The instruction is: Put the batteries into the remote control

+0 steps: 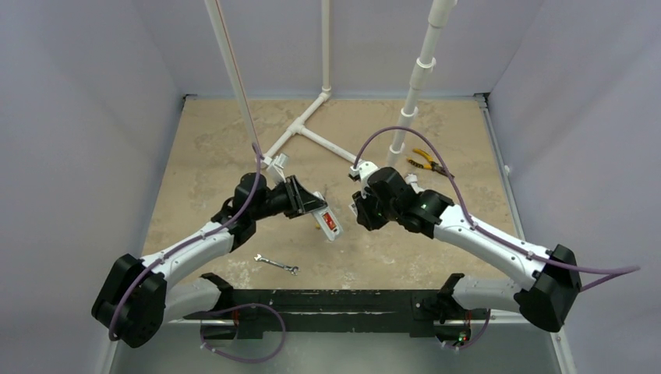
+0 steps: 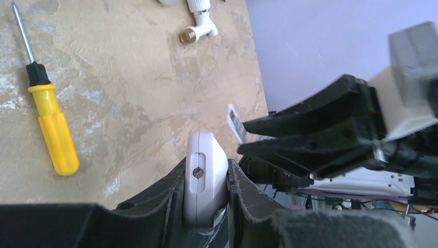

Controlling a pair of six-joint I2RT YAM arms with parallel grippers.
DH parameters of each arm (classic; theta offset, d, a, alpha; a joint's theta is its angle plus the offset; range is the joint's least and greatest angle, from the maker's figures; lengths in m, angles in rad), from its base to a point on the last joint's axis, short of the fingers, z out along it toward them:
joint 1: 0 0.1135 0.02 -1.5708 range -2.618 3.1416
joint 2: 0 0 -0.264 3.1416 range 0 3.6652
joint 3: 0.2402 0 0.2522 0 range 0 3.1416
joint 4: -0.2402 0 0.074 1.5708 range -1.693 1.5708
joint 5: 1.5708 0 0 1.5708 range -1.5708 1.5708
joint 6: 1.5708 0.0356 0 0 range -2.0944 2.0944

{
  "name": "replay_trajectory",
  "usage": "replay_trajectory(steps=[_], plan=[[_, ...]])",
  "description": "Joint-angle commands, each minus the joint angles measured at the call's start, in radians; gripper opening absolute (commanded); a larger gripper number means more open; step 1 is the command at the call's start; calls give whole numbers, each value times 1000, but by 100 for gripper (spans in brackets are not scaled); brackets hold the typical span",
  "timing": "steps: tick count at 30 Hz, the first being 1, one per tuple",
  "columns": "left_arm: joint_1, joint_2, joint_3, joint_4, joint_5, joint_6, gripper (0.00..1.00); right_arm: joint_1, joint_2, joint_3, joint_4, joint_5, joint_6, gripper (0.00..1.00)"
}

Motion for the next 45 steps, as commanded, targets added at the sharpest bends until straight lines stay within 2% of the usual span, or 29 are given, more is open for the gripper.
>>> replay_trajectory(steps=[1, 6, 15, 30, 45], plan=[[5, 4, 4, 187, -46, -88, 0, 7, -46, 121, -65, -140, -54, 9], [3, -3, -20, 243, -71, -129, 0, 7, -52, 183, -74, -248, -39, 9], [1, 2, -27, 259, -65, -140, 0, 19, 5, 224, -65, -268, -34, 8], [-7, 11, -25, 263, -66, -141, 0, 68, 93, 278, -41, -239, -34, 7], [-8, 27, -22, 260, -64, -144, 0, 78, 72, 278, -32, -162, -42, 7]])
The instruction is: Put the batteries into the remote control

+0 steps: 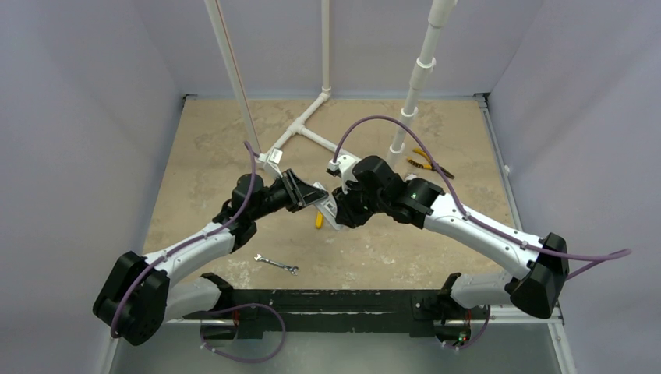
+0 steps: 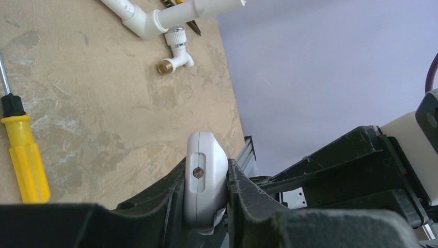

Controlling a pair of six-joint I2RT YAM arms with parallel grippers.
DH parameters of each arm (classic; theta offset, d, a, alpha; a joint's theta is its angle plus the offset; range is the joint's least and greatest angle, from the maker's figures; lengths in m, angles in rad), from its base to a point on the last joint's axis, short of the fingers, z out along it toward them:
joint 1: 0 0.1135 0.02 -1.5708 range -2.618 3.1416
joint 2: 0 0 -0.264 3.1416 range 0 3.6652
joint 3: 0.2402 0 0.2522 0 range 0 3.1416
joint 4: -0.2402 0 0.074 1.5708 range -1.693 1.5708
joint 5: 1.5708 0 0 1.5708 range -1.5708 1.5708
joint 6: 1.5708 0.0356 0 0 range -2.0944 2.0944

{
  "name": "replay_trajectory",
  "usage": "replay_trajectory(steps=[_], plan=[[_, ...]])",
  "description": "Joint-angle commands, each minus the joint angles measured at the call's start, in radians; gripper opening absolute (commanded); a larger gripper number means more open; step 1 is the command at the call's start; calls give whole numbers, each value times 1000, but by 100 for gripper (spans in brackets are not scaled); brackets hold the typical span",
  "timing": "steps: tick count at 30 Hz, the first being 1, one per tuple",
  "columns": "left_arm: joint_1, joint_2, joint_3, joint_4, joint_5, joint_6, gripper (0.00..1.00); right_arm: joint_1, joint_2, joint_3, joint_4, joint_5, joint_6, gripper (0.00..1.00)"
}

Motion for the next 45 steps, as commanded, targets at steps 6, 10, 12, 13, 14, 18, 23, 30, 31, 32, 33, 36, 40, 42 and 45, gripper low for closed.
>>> replay_trajectory(steps=[6, 10, 12, 13, 14, 18, 23, 30, 31, 32, 33, 36, 40, 42, 45], plan=[[-7, 6, 1, 65, -3, -14, 0, 8, -10, 44, 30, 33, -18, 7], [-8, 6, 3, 65, -2, -13, 0, 8, -1, 43, 32, 43, -20, 7], [-7, 6, 2, 63, -2, -13, 0, 8, 2, 42, 40, 44, -20, 7], [-7, 6, 2, 63, -2, -13, 0, 8, 4, 42, 42, 43, -21, 7], [-6, 7, 3, 64, -2, -13, 0, 8, 9, 44, 45, 42, -19, 7], [-7, 6, 2, 64, -2, -13, 0, 8, 24, 48, 44, 31, -18, 7], [-7, 6, 3, 63, -4, -13, 0, 8, 30, 49, 34, 31, -18, 7], [-7, 3, 2, 52, -11, -13, 0, 8, 36, 49, 15, 38, -21, 7], [-7, 4, 2, 50, -13, -13, 0, 8, 35, 49, 14, 37, -22, 7], [-8, 3, 2, 47, -13, -12, 0, 8, 35, 50, 13, 34, -22, 7], [-7, 4, 2, 46, -14, -12, 0, 7, 36, 51, 12, 33, -22, 7], [-7, 3, 4, 45, -13, -13, 0, 8, 40, 52, 6, 31, -24, 7], [-7, 3, 8, 38, -14, -12, 0, 9, 42, 51, 4, 30, -26, 7], [-6, 4, 10, 38, -16, -12, 0, 9, 45, 51, 2, 29, -29, 7], [-7, 4, 14, 35, -18, -11, 0, 9, 51, 52, -2, 28, -34, 7]])
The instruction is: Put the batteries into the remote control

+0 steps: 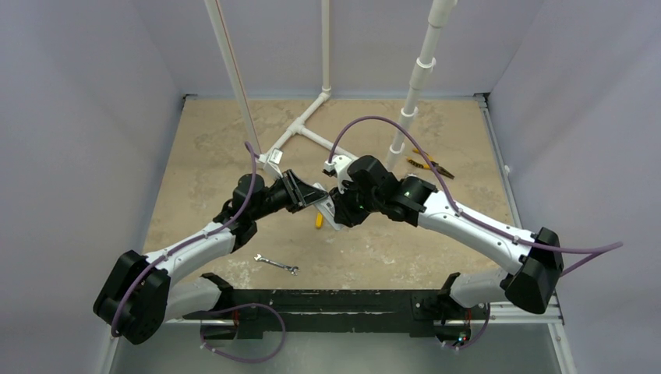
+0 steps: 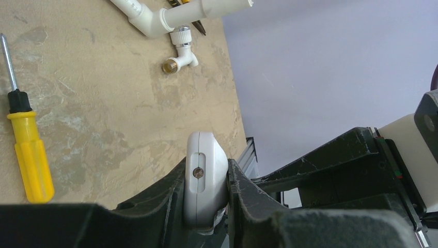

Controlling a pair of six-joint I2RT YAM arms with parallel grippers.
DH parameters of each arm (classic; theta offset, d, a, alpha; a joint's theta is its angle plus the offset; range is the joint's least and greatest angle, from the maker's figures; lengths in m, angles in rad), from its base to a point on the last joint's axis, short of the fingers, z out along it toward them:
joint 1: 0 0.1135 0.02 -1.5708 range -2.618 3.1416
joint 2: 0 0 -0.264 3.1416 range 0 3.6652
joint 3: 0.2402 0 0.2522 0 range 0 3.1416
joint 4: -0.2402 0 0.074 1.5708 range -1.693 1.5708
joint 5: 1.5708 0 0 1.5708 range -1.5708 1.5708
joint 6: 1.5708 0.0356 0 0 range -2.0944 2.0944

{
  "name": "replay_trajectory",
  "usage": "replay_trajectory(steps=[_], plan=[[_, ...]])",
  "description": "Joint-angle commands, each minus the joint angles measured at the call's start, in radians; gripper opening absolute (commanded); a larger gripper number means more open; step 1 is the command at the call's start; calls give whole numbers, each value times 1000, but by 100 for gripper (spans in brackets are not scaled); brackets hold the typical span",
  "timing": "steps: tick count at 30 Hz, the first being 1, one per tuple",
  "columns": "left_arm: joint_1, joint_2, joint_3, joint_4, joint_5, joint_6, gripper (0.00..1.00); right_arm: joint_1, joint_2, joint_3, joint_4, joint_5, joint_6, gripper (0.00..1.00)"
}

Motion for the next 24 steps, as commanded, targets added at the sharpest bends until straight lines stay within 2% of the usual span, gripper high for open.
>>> replay_trajectory(steps=[1, 24], plan=[[-3, -7, 17, 41, -7, -4, 0, 5, 12, 41, -10, 2, -22, 7], [-3, 8, 35, 23, 3, 5, 0, 6, 61, 74, 21, 18, -44, 8]])
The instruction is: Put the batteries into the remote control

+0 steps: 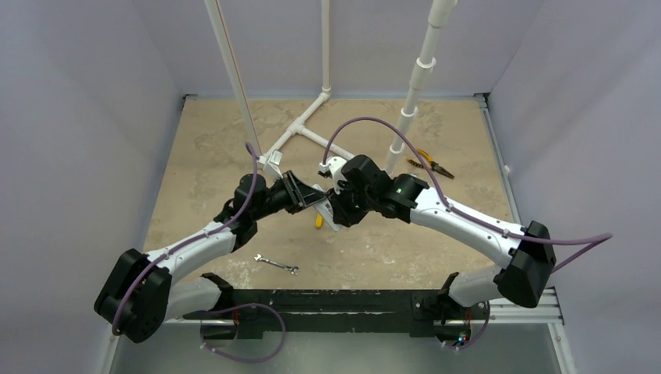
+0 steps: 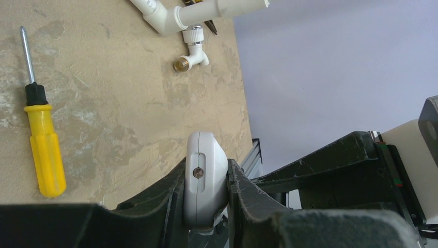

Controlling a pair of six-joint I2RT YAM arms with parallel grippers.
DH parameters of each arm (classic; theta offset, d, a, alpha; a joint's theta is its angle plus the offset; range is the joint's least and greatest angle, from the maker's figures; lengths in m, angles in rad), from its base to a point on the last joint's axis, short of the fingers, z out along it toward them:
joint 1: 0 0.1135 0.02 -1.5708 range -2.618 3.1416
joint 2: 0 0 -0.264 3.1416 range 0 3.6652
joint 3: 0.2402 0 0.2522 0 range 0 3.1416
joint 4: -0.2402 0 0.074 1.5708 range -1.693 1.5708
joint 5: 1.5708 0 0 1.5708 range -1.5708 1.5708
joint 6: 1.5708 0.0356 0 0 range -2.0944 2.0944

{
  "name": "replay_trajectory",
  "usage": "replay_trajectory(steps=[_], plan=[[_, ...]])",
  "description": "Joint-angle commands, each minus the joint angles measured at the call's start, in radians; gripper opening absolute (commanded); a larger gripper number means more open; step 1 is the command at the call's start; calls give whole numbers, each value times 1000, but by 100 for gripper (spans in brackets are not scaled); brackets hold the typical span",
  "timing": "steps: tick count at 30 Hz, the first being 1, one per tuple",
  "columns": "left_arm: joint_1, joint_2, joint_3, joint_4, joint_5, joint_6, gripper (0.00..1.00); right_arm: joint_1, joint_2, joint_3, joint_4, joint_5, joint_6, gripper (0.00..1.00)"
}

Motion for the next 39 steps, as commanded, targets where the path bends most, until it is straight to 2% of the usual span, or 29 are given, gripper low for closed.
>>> replay_trajectory(steps=[1, 6, 14, 33, 39], plan=[[-3, -1, 35, 54, 19, 4, 0, 5, 10, 55, 36, 11, -19, 8], [-4, -1, 35, 59, 26, 5, 0, 4, 28, 74, 34, 14, -27, 9], [-6, 1, 26, 84, 35, -11, 0, 5, 28, 76, 37, 24, -28, 22], [-6, 39, -14, 191, 53, -68, 0, 5, 0, 70, 36, 31, -27, 38], [-5, 38, -17, 197, 51, -70, 0, 5, -16, 68, 51, 32, -24, 50]])
